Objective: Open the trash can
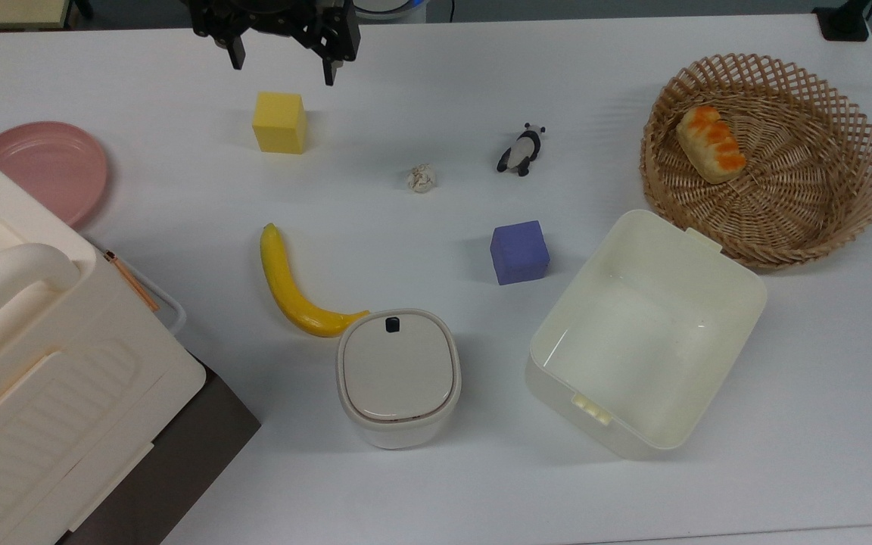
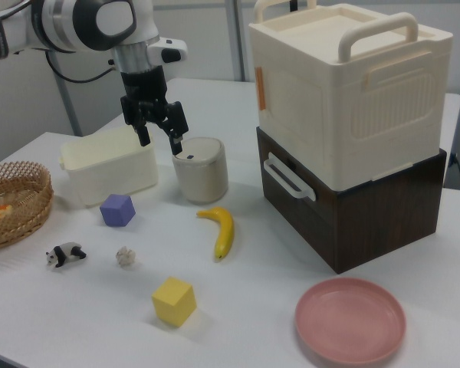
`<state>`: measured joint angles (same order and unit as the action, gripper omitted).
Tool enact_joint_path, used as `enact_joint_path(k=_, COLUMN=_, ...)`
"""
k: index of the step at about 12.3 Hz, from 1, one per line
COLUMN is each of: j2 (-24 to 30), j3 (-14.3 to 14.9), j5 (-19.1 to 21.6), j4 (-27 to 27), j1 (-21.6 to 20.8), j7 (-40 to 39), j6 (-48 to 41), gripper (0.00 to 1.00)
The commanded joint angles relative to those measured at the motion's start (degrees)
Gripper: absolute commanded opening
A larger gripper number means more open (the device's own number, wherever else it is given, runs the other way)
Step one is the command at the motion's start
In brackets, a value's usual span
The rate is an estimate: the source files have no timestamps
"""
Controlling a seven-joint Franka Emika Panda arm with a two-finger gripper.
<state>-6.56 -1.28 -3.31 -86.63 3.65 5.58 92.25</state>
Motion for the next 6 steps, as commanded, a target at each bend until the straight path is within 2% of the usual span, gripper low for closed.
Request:
enact_joint_path(k=1, j2=1.3, j3=0.4, j5=0.1, j4=-1.3, j1=-0.3, j7=0.2, j6=-0.8, gripper=1.00)
enact_joint_path(k=6, j2=1.0, j3=0.4, j5=0.0, j4=-1.3, j1=-0.4, j7=0.2, j6=-0.5, gripper=1.00)
